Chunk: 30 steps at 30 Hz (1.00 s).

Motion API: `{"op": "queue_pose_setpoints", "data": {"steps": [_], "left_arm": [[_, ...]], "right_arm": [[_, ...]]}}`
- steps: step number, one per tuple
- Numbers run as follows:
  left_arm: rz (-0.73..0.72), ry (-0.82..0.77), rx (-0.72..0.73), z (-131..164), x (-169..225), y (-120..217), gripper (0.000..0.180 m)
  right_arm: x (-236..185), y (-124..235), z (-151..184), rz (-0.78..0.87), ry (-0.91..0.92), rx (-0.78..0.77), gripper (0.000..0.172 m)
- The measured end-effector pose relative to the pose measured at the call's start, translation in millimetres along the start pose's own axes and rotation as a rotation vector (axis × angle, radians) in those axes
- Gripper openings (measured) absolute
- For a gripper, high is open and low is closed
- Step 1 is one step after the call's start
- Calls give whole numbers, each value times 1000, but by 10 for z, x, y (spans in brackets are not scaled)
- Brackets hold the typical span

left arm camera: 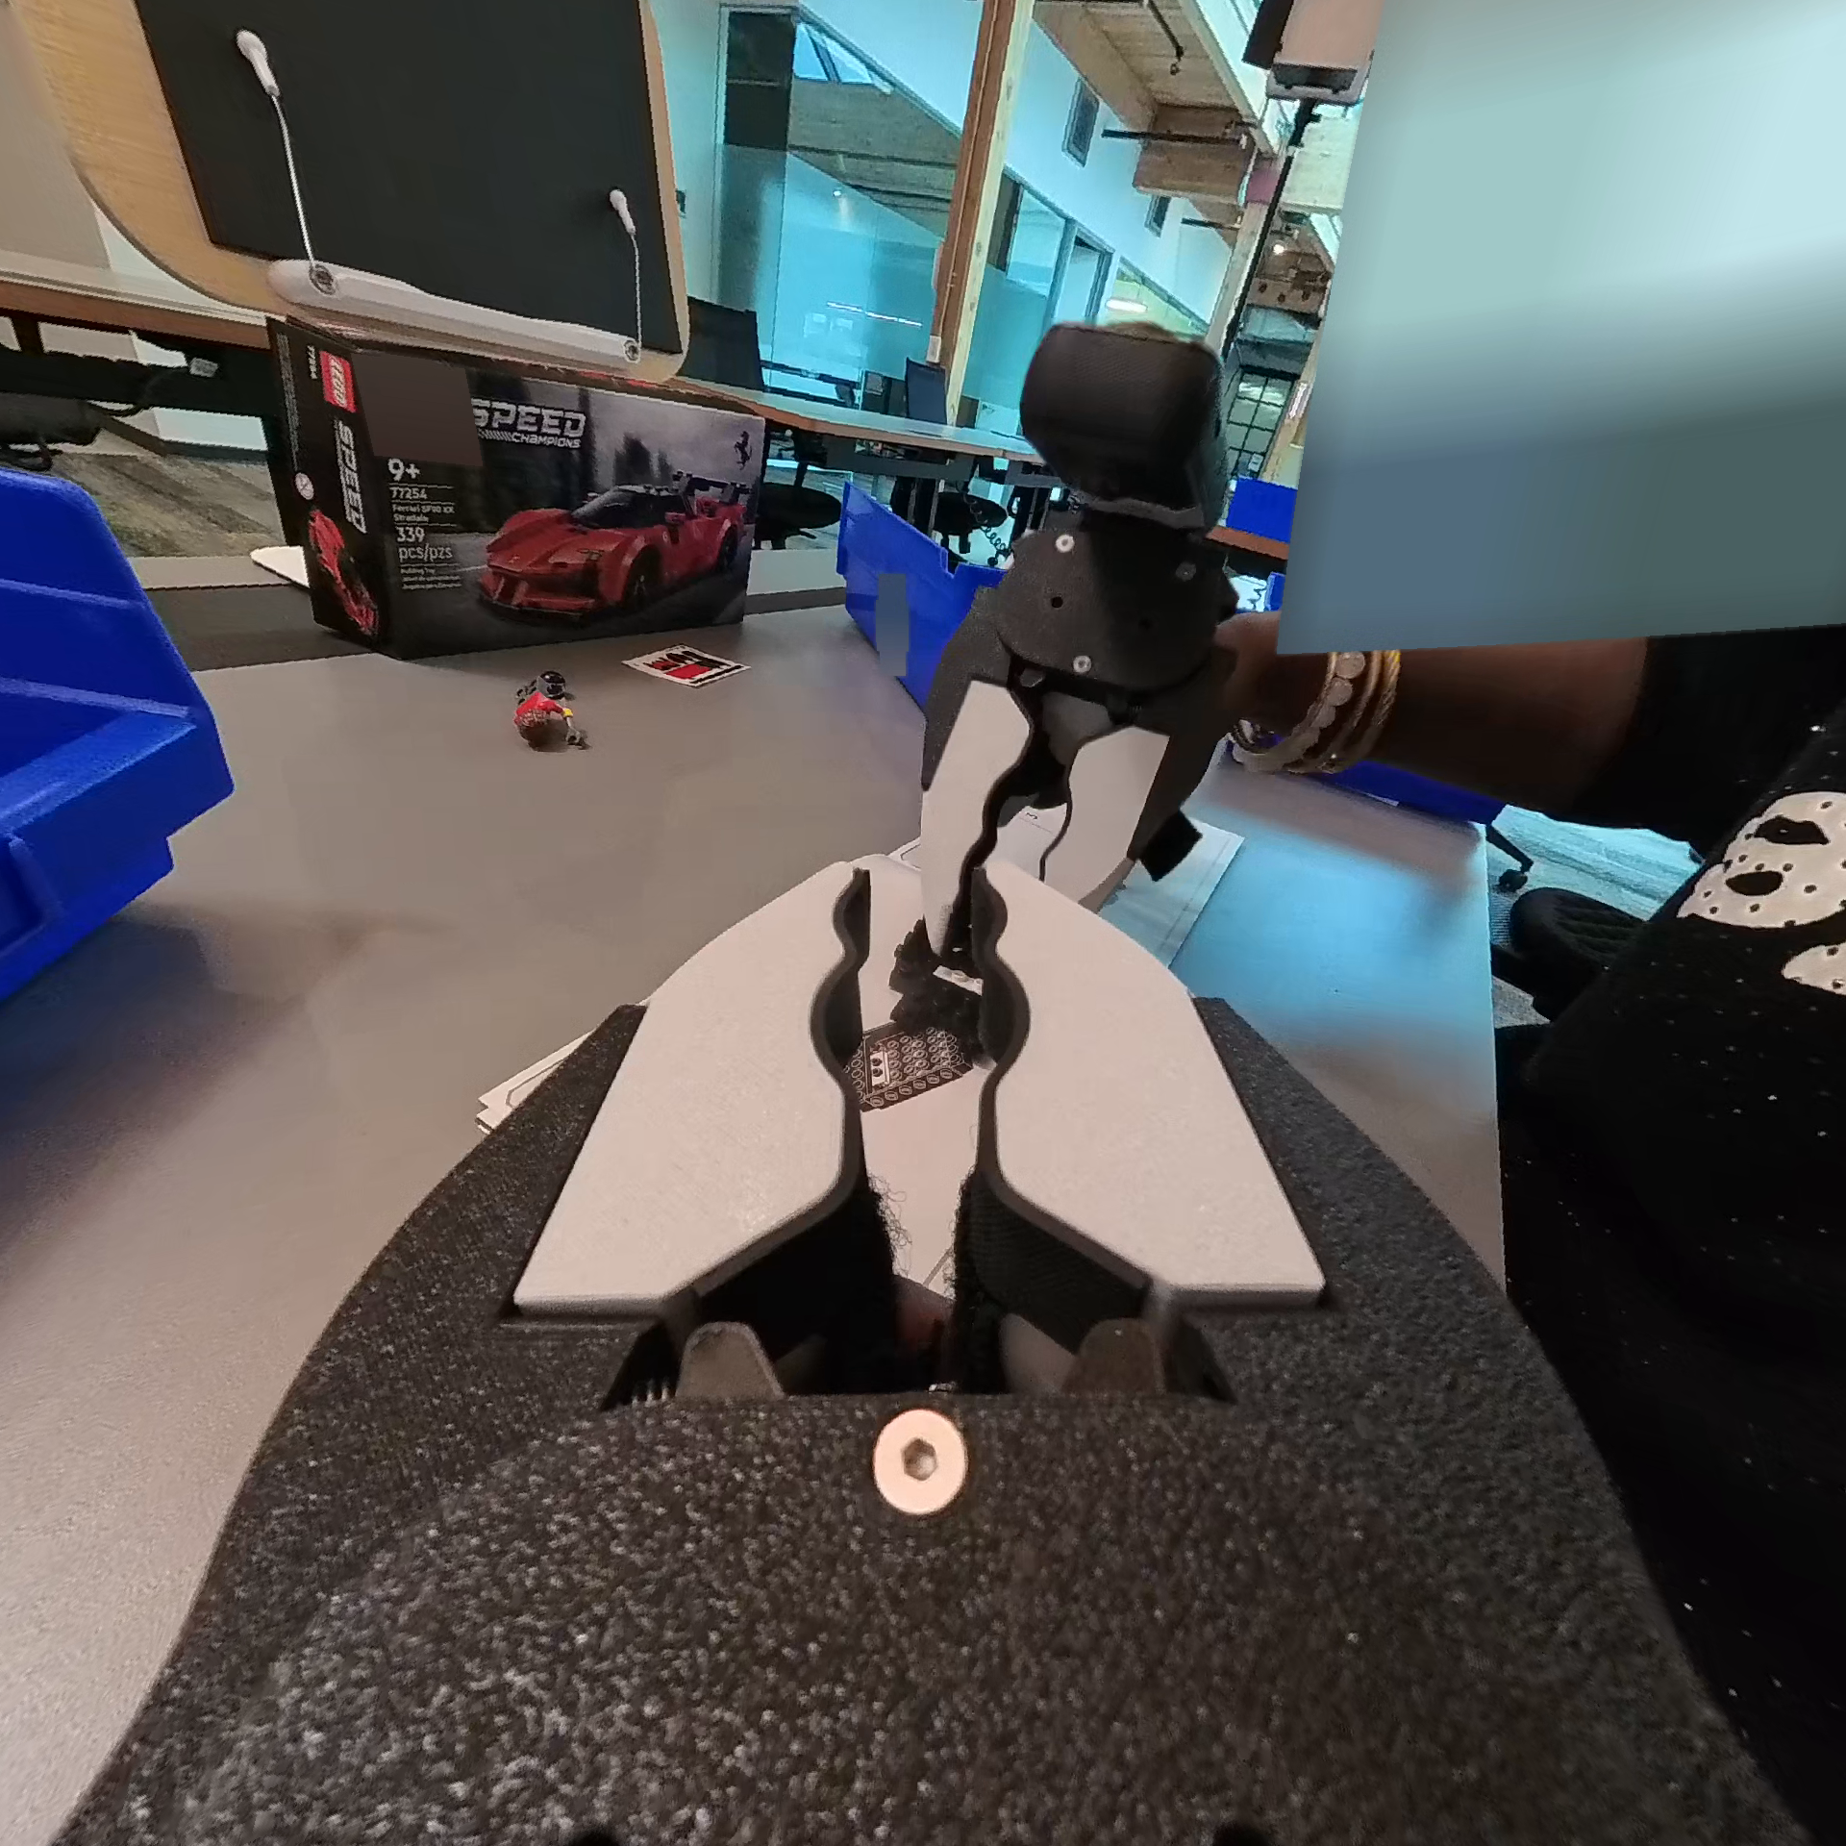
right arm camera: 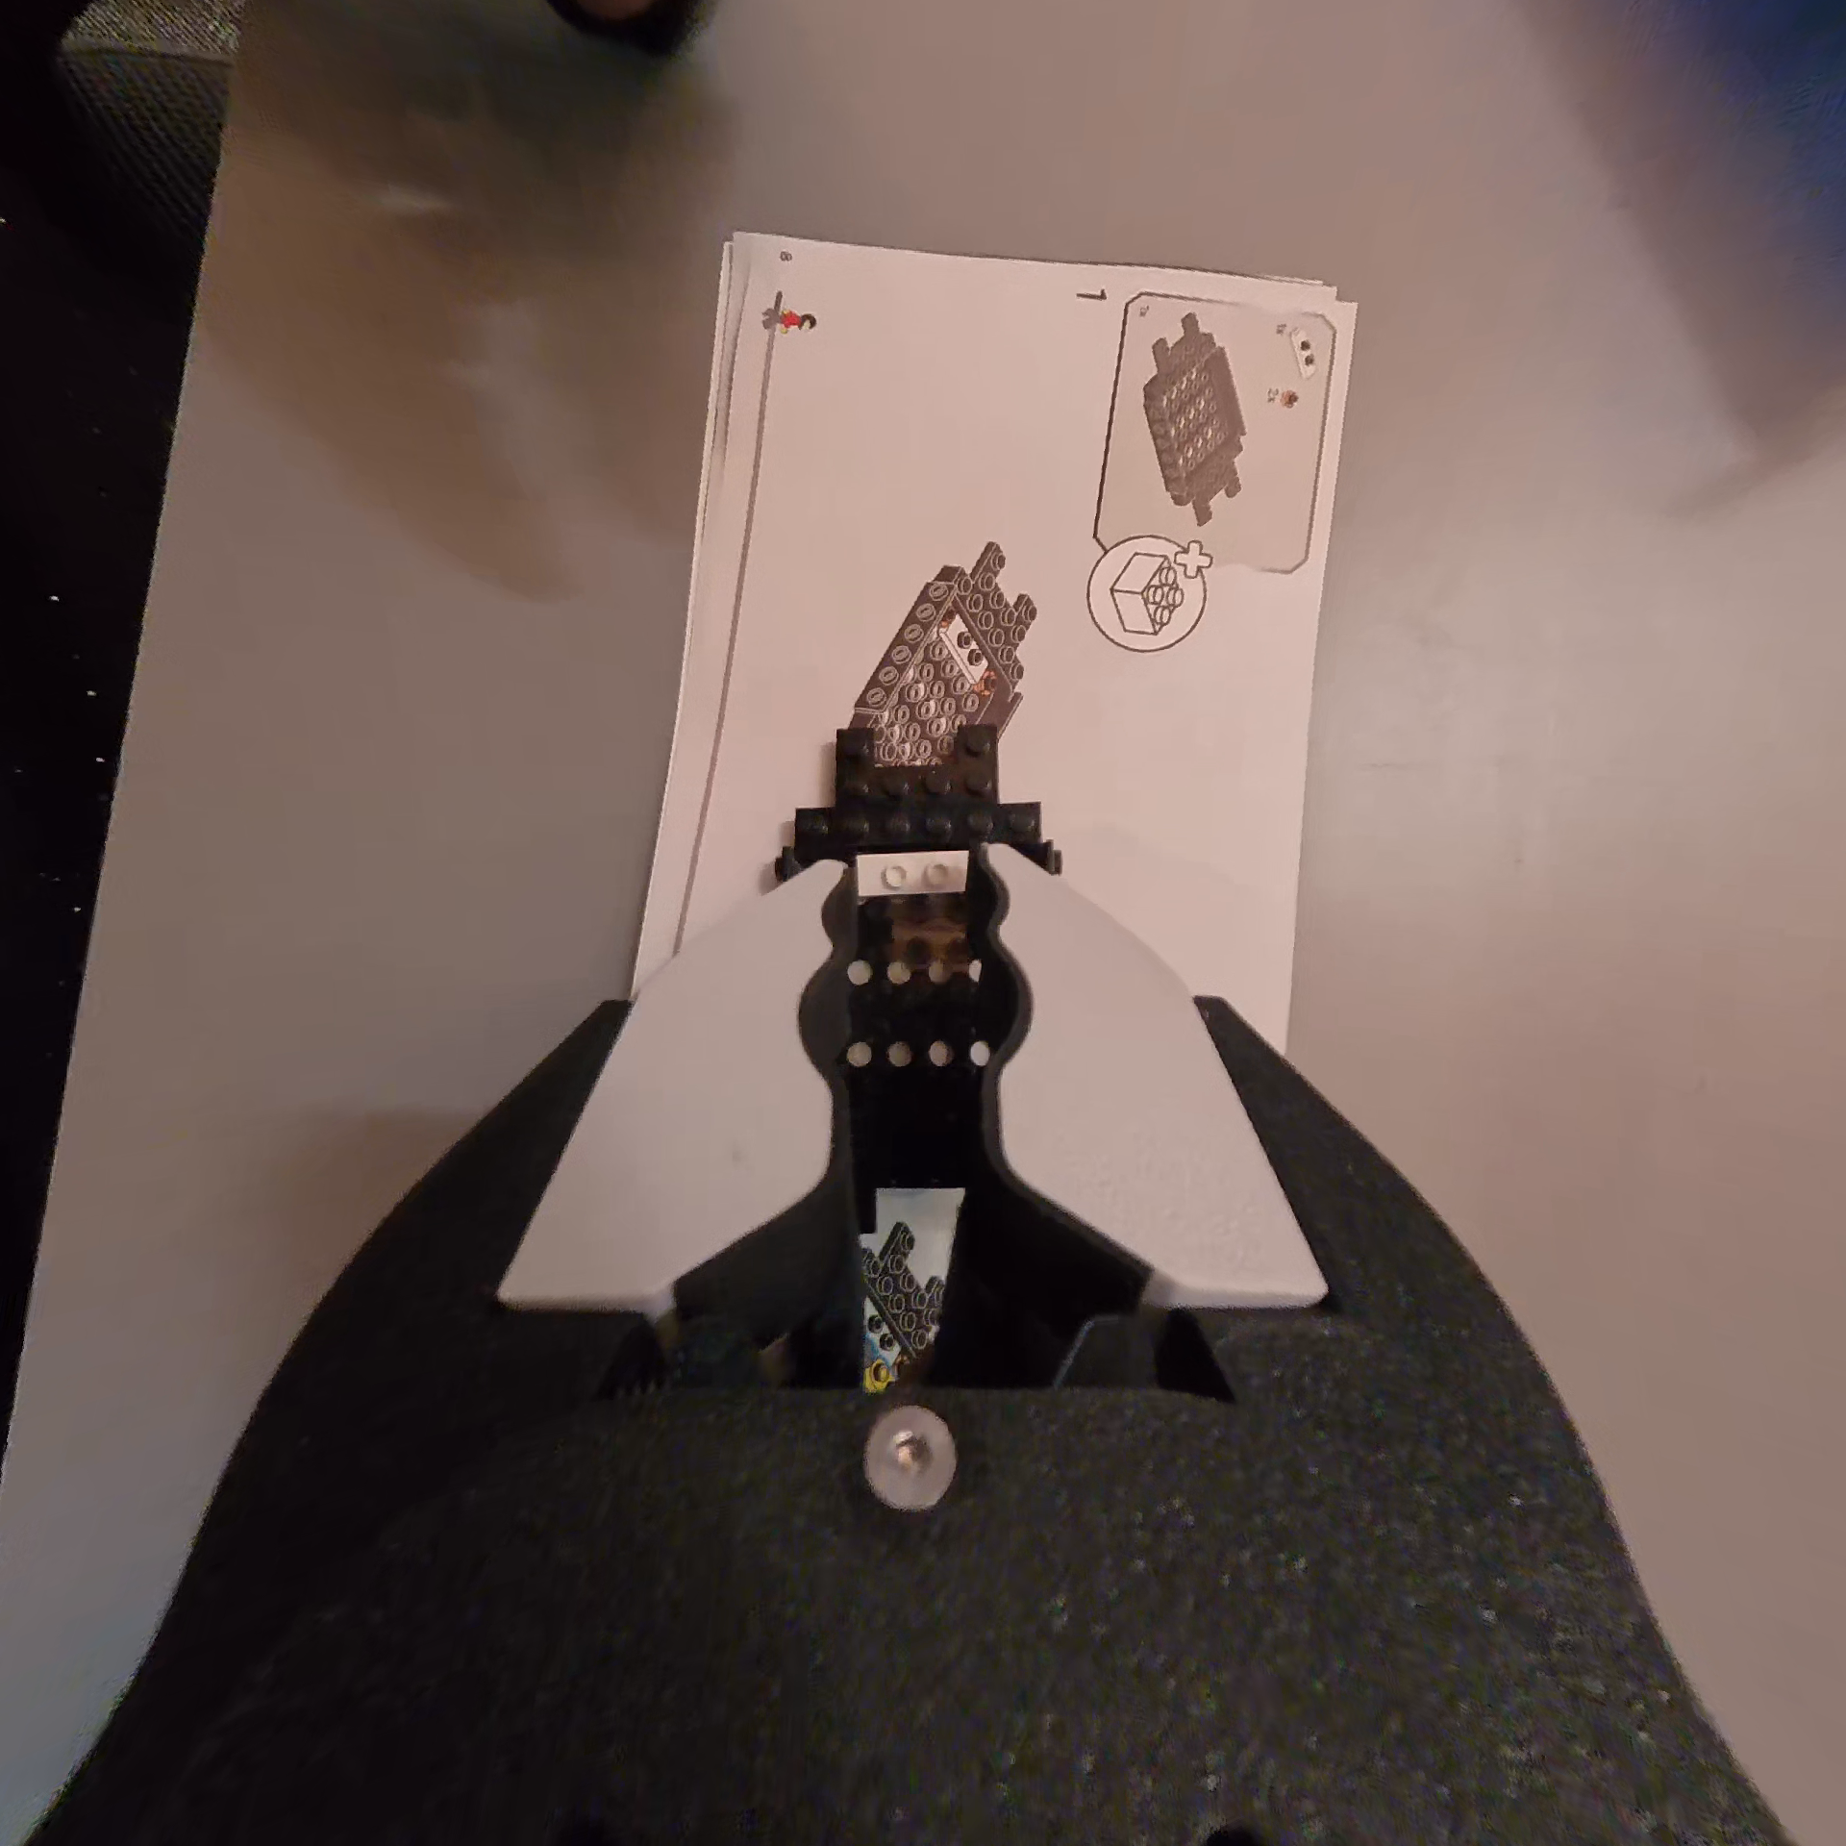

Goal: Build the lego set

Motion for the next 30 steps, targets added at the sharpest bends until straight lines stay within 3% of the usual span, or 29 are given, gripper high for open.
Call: {"op": "queue_pose_setpoints", "data": {"steps": [8, 12, 13, 19, 26, 30], "left_arm": [[-2, -7, -5, 2, 5, -8, 18], [0, -6, -4, 3, 3, -8, 18], [1, -4, -4, 2, 1, -7, 18], [7, -20, -13, 6, 20, -29, 21], [49, -44, -22, 13, 80, -87, 41], [51, 149, 25, -6, 32, -113, 45]], "right_arm": [[-23, -8, -5, 0, -8, 11, 24], [1, 172, 53, -3, -83, 15, 79], [14, 201, 99, 17, -84, -23, 84], [-18, 133, 218, 37, -26, -108, 74], [-29, 88, 213, 55, 11, -91, 58], [-31, 124, 207, 59, 20, -47, 58]]}}
Point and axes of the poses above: each gripper's, where its closed fingertips meet, y back along the fingers, z out of its underside, x = y × z across the jaws, the point moved 9 cm from there along y, back along the fingers, and after that the axes turned 1 degree about -y, right-handed, at the moved point
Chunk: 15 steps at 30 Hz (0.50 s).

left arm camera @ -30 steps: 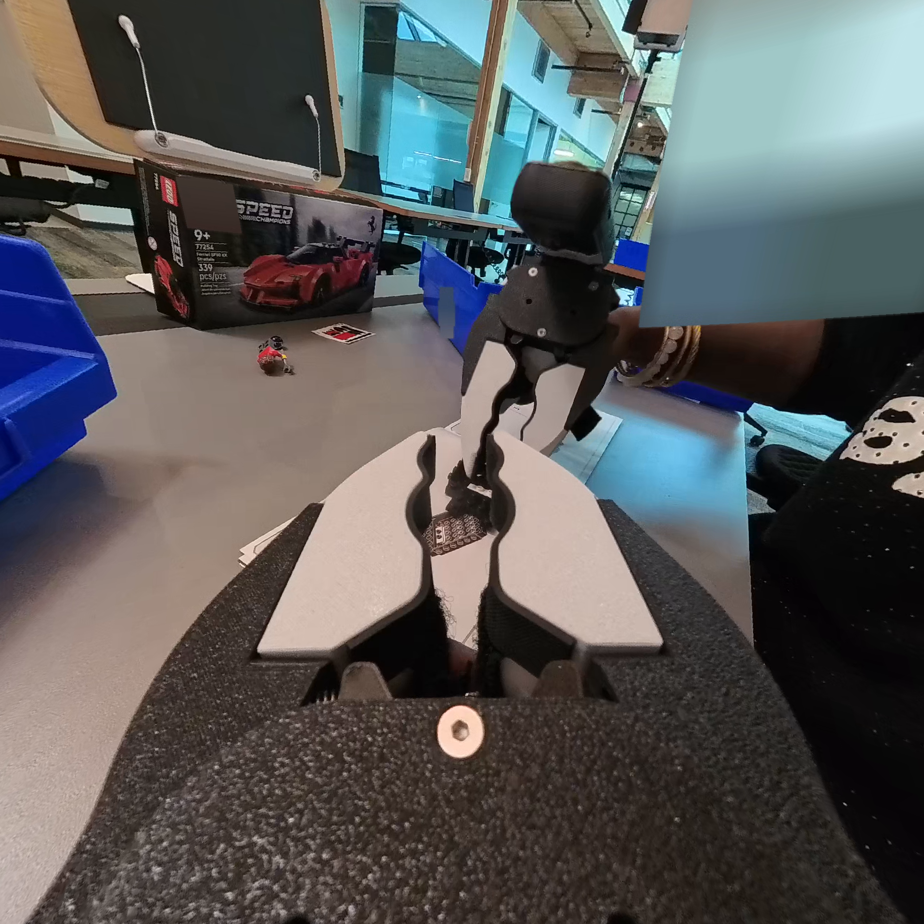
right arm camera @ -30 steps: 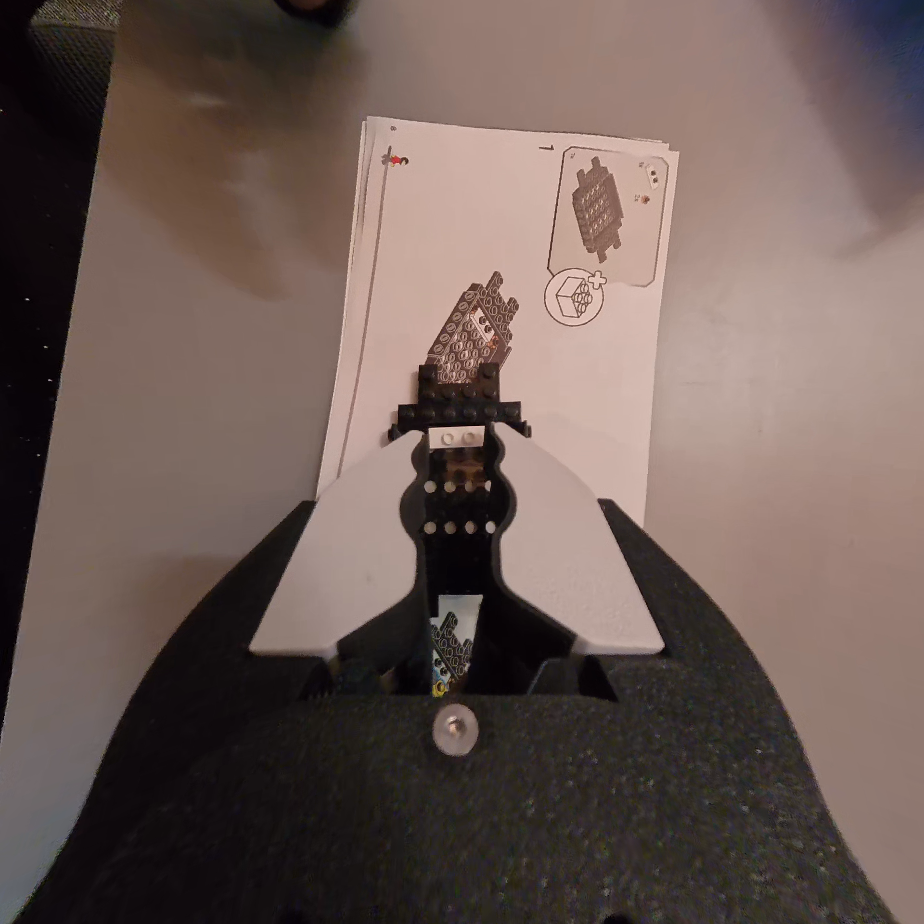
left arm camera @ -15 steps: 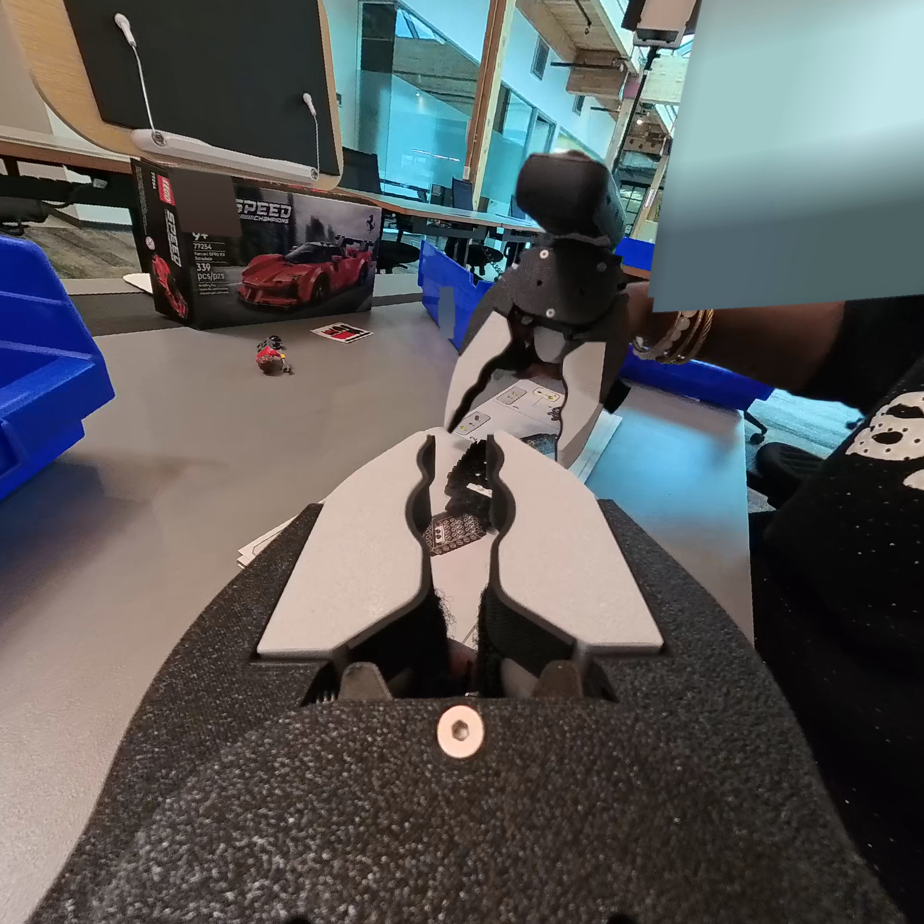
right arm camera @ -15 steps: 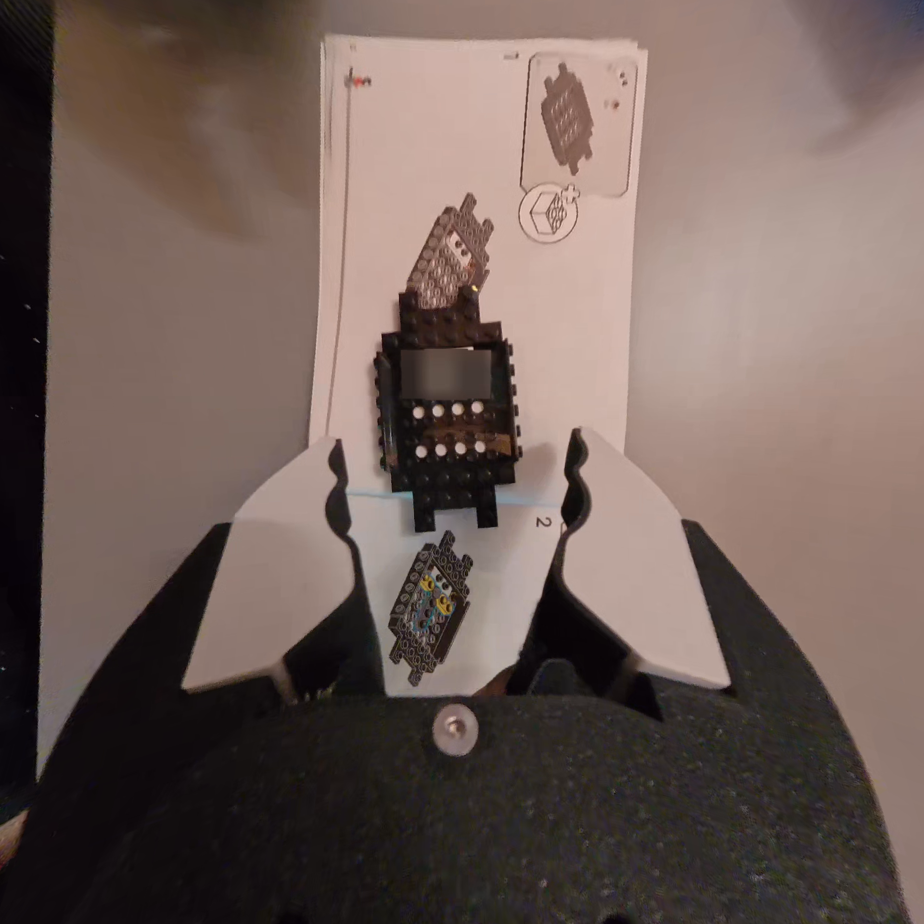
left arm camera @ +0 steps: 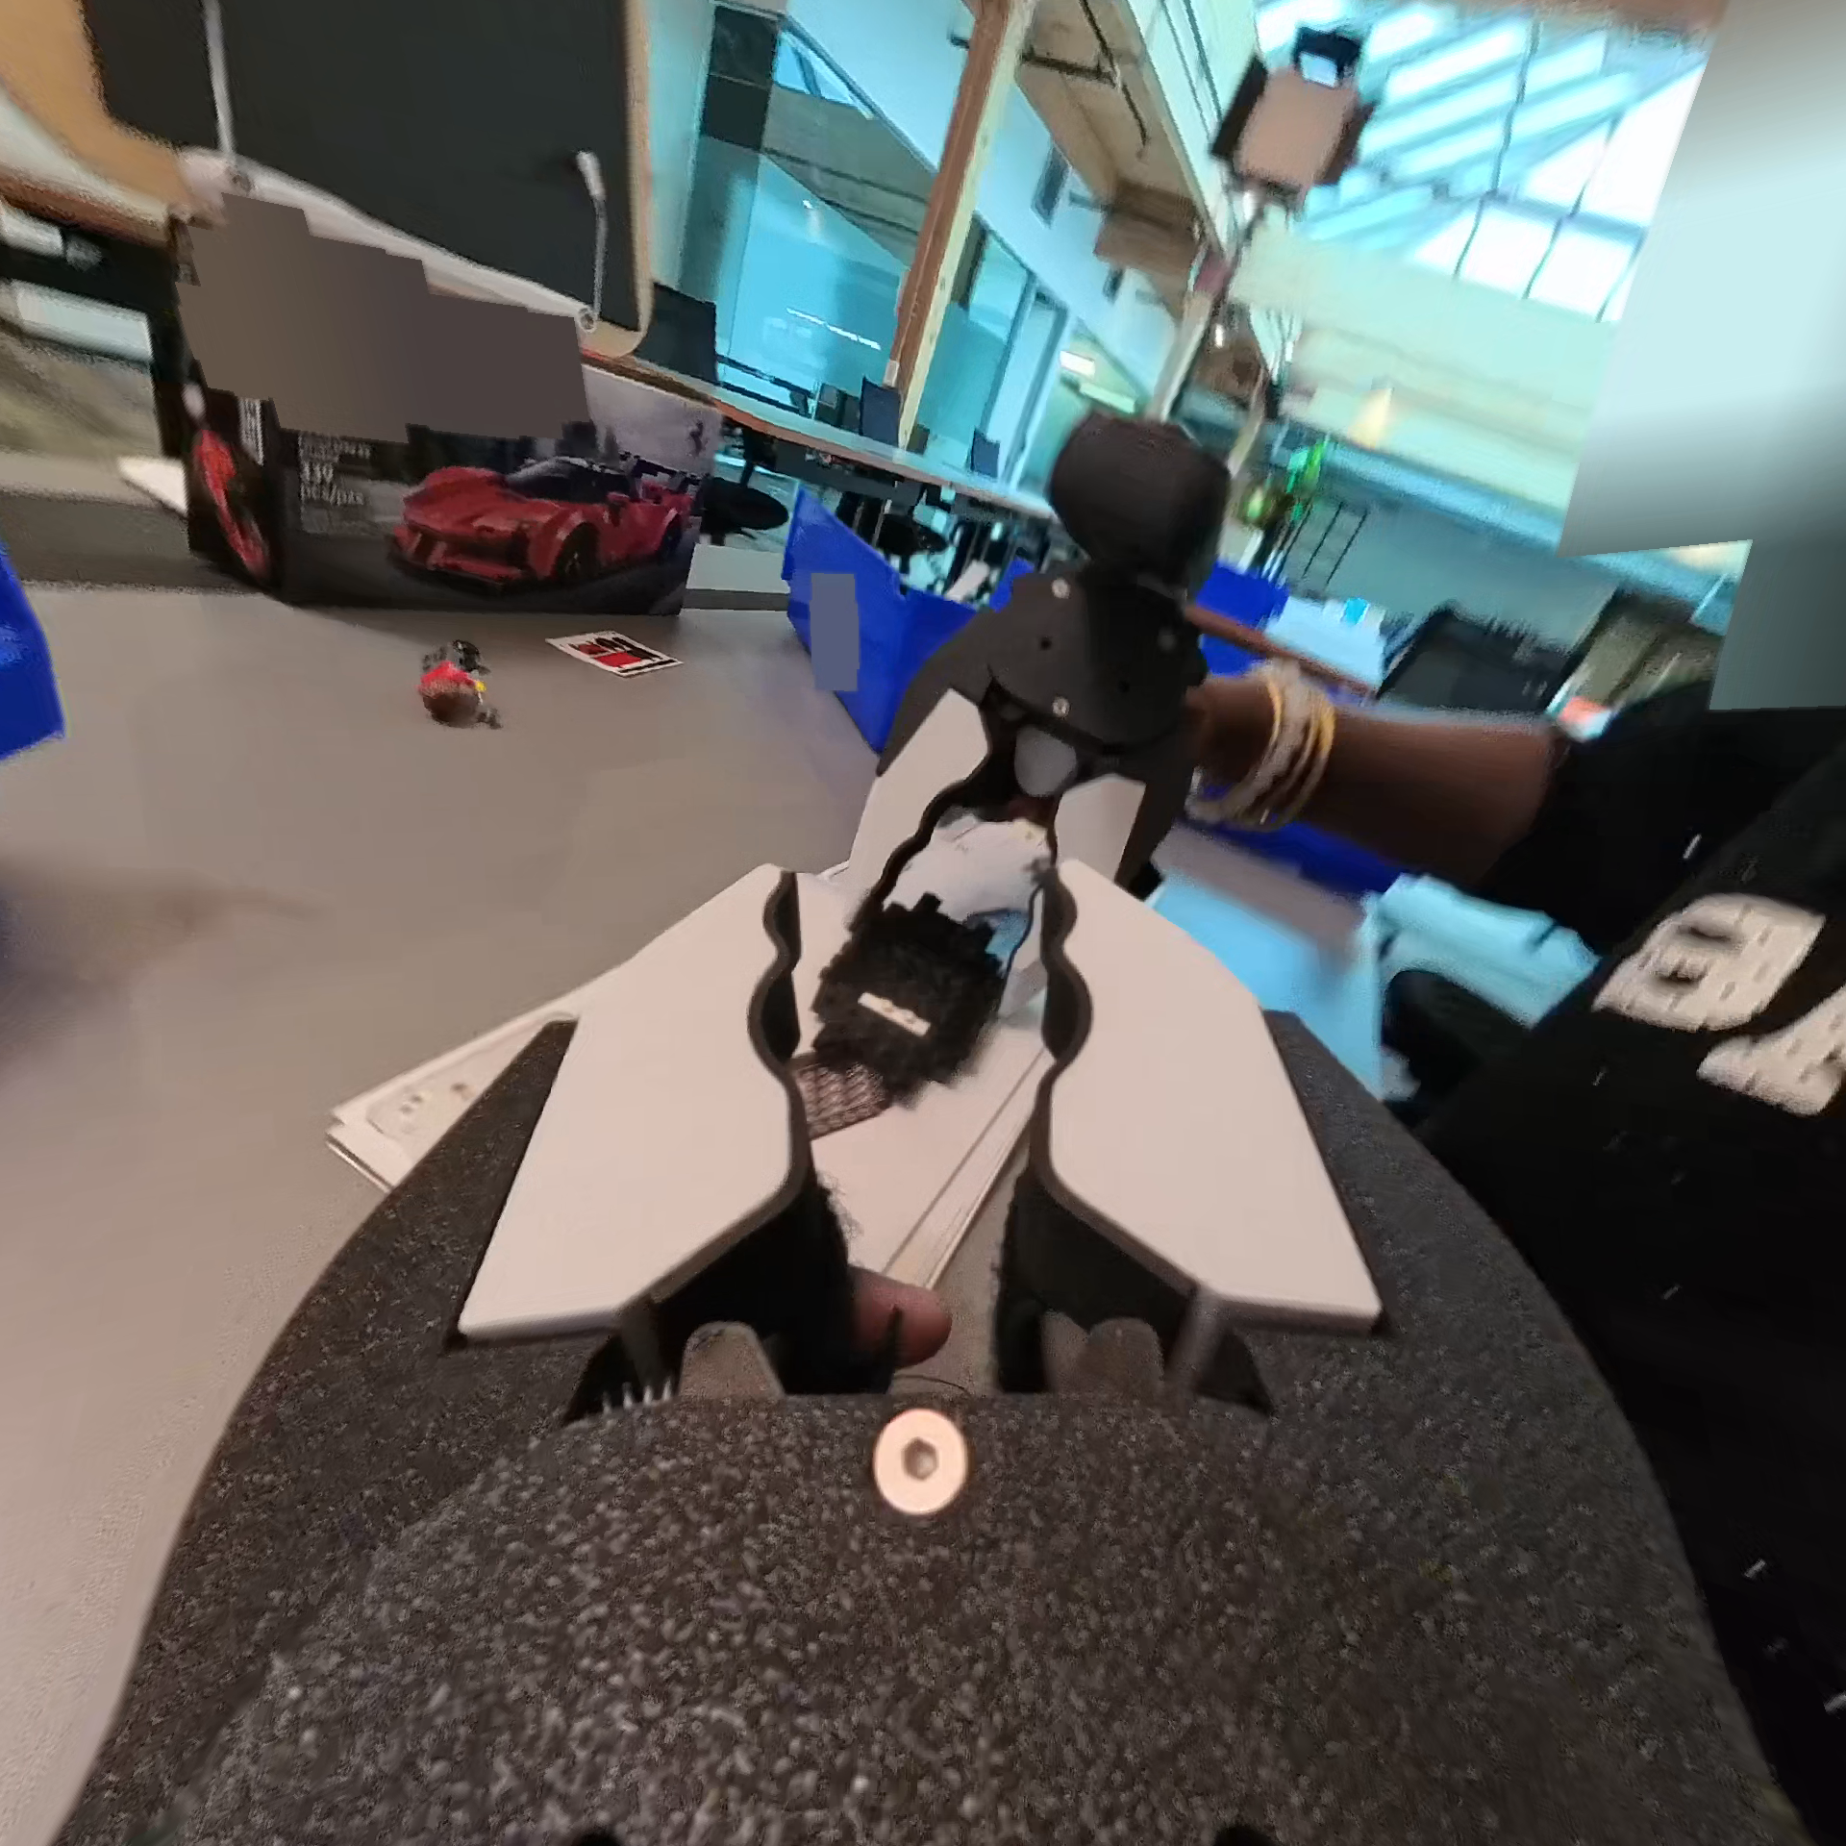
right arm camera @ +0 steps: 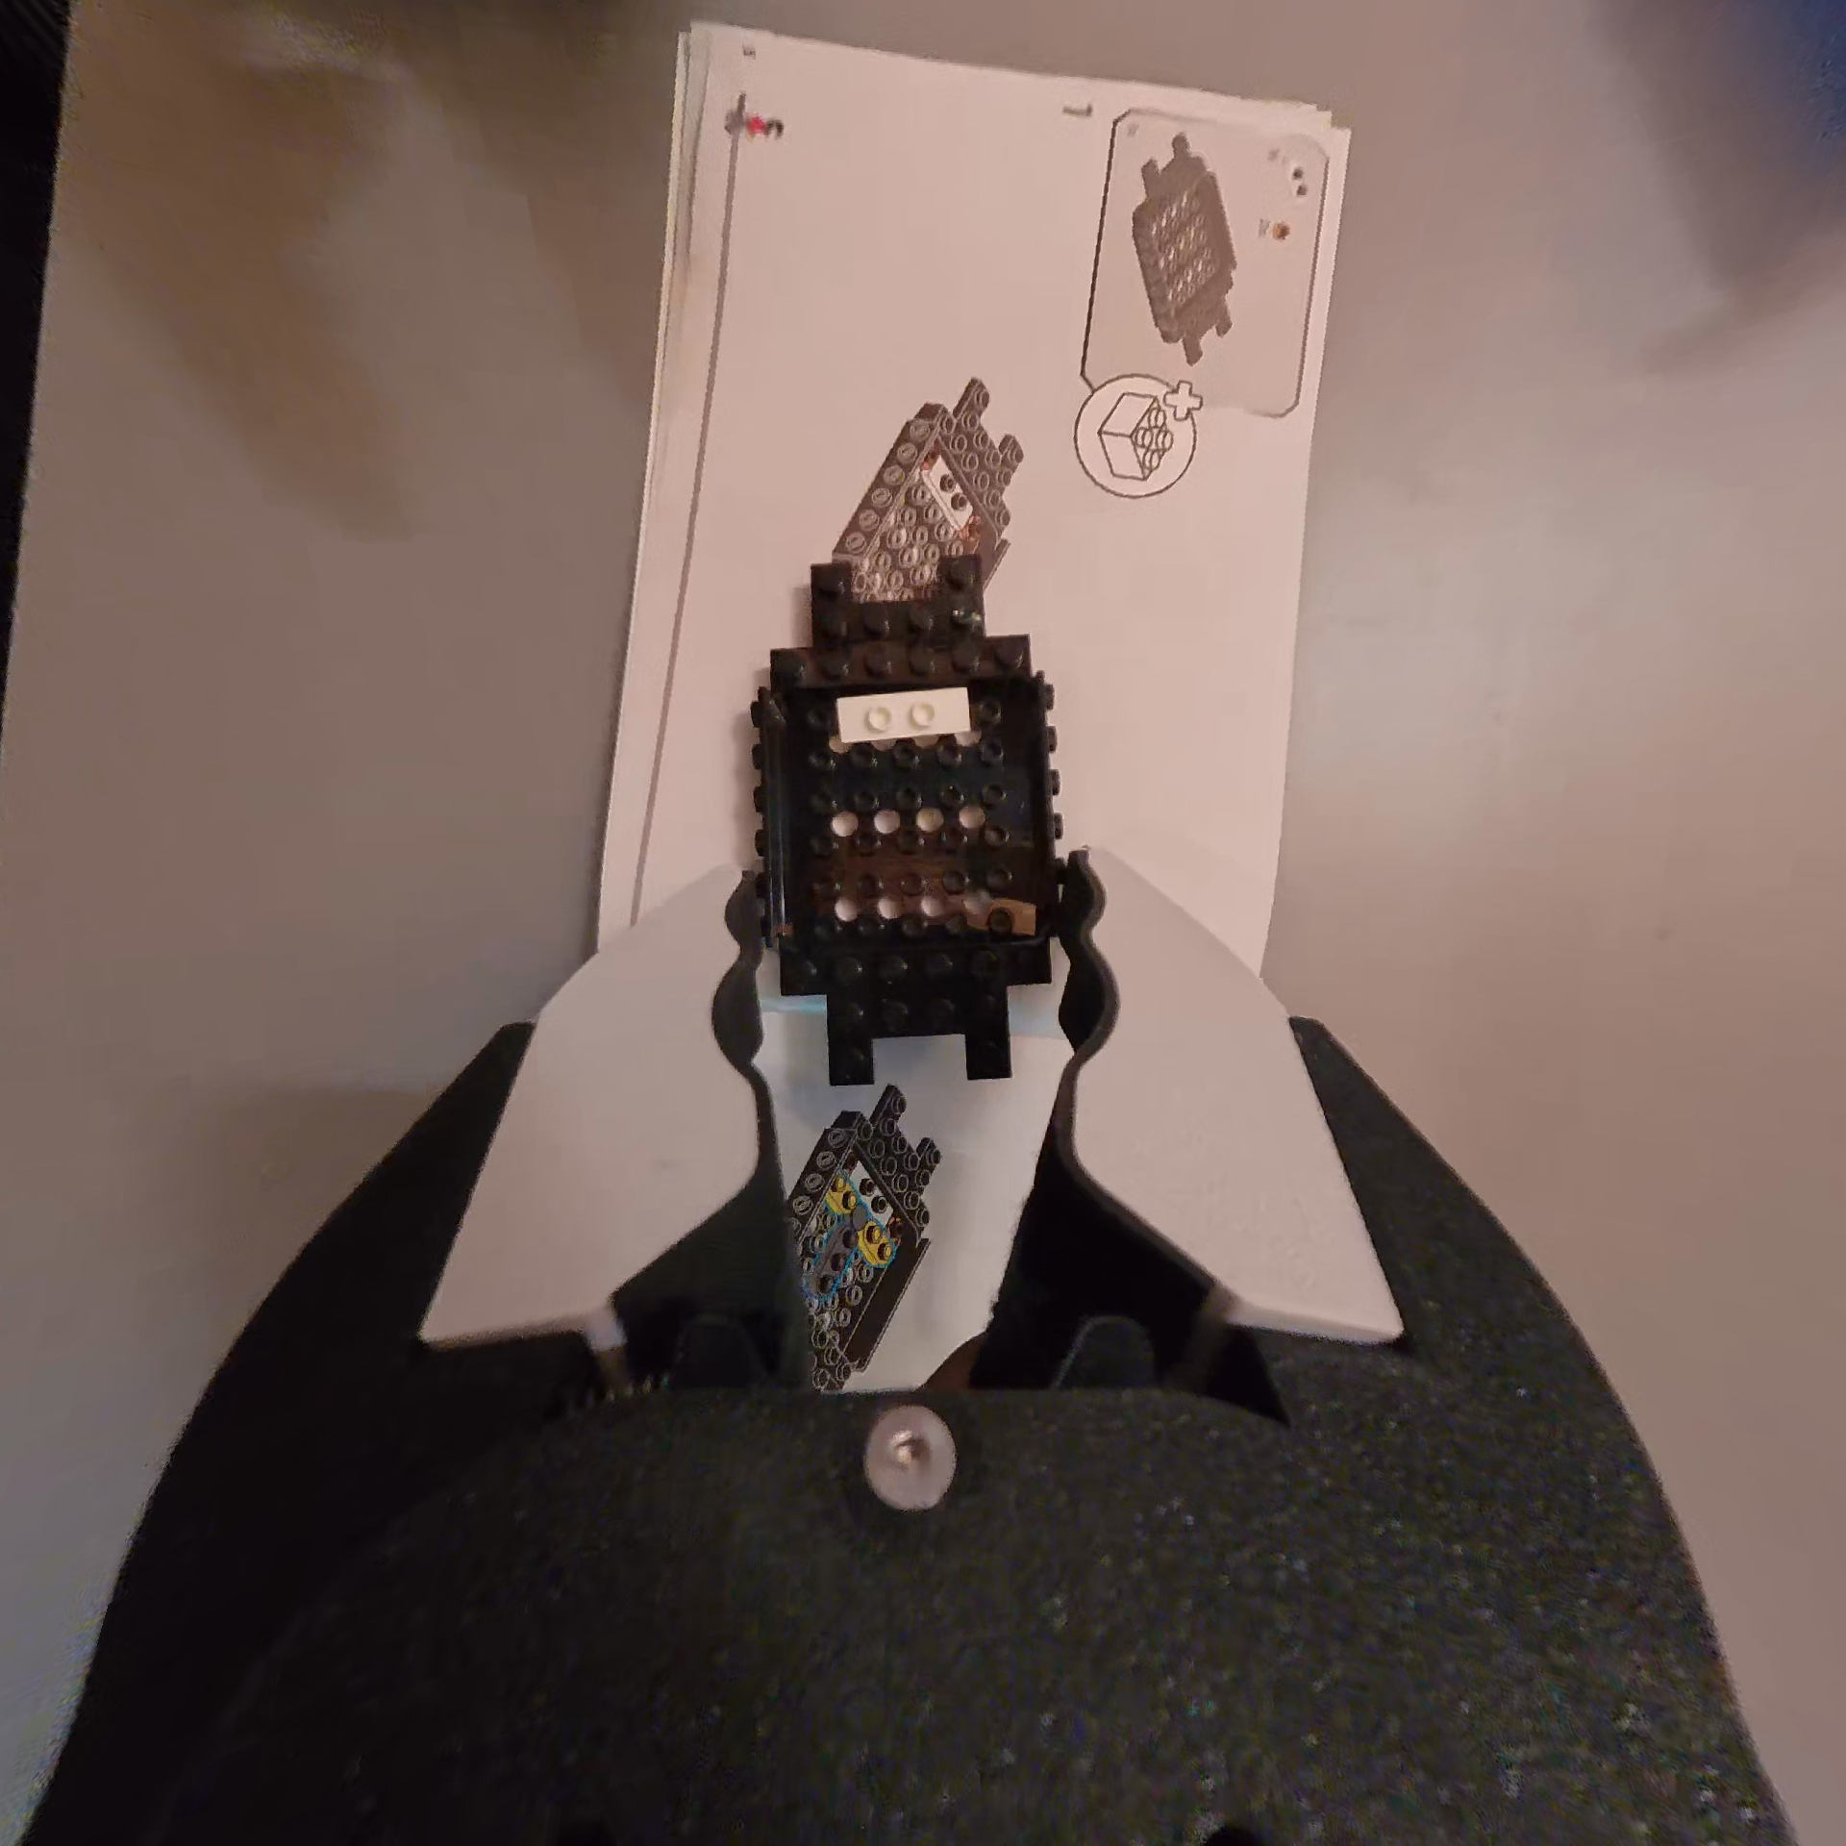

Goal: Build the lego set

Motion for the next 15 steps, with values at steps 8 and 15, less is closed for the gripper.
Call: {"op": "queue_pose_setpoints", "data": {"steps": [8, 15], "left_arm": [[-34, 531, 64, 125, -146, -83, 21], [147, 734, 91, 207, 17, -383, 34]], "right_arm": [[5, 300, -215, -2, 59, 62, 58], [-33, 666, -474, 5, 194, 92, 58]]}}
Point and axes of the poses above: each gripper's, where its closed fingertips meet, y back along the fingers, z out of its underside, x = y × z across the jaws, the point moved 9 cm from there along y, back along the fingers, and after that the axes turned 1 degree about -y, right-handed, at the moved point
